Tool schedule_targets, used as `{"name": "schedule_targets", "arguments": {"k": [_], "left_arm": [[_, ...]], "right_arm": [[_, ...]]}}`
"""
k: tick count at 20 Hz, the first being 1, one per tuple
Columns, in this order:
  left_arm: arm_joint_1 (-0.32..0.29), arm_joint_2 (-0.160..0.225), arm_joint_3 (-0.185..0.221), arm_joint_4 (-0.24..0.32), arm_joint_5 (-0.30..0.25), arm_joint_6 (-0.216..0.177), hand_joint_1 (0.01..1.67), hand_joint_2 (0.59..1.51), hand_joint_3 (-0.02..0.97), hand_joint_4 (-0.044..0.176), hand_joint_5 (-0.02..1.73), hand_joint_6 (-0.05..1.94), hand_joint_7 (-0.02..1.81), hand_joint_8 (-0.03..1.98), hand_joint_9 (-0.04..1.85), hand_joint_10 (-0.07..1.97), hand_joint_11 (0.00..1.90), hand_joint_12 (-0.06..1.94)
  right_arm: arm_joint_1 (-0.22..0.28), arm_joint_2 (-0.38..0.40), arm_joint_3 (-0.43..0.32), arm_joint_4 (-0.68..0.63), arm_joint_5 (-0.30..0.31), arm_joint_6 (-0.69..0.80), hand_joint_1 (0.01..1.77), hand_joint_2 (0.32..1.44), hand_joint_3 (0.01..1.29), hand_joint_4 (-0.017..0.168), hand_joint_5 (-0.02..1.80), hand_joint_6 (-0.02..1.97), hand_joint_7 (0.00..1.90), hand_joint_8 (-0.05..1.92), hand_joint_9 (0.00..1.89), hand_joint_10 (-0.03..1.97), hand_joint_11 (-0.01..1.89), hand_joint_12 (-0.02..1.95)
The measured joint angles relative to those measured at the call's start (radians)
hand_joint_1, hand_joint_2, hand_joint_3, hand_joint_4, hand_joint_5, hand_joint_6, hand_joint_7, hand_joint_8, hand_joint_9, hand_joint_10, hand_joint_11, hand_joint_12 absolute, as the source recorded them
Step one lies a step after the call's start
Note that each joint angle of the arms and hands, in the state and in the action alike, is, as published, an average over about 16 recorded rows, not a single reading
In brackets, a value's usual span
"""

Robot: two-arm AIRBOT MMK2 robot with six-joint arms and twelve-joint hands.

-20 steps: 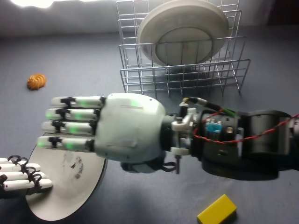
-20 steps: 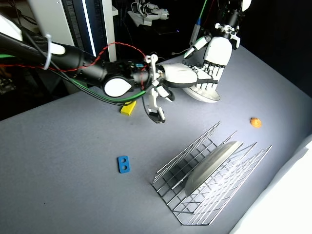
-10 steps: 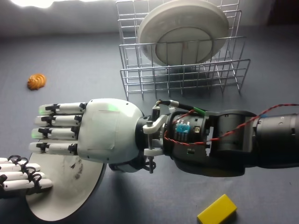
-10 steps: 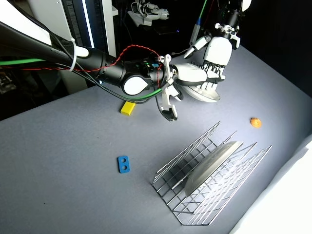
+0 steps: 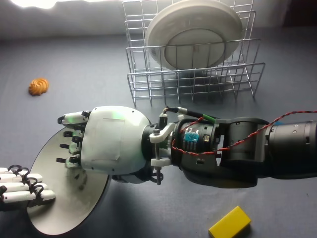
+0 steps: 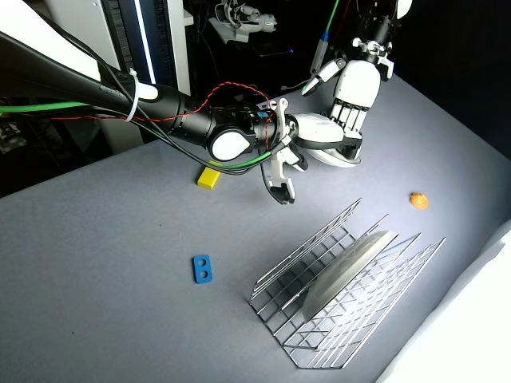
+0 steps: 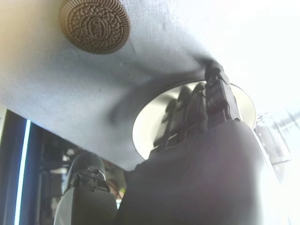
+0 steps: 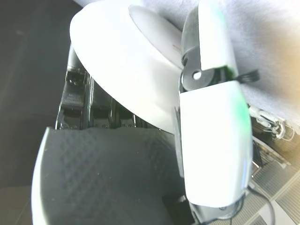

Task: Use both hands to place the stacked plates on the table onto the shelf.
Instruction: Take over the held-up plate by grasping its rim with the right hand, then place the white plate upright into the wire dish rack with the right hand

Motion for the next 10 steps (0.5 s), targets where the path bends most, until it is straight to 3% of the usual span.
{"name": "schedule_targets", "arguments": {"k": [3, 10], "left_arm": [[0.000, -0.001, 0.002, 0.000, -0.002, 0.000, 0.02, 1.094, 0.019, -0.005, -0.01, -0.04, 0.00, -0.02, -0.03, -0.06, 0.04, -0.01], [0.001, -0.002, 0.005, -0.007, -0.007, -0.002, 0.02, 1.096, 0.019, -0.007, -0.01, -0.04, 0.00, -0.02, -0.03, -0.06, 0.03, -0.01]], "right_arm": [[0.000, -0.004, 0.000, -0.001, 0.006, -0.002, 1.18, 1.00, 0.02, -0.001, 0.67, 0.14, 0.74, 0.12, 0.73, 0.24, 0.32, 1.31], [0.000, -0.012, 0.000, -0.007, 0.020, -0.008, 1.21, 1.00, 0.02, -0.006, 0.76, 0.45, 0.86, 0.46, 0.88, 0.73, 0.59, 1.29]]}}
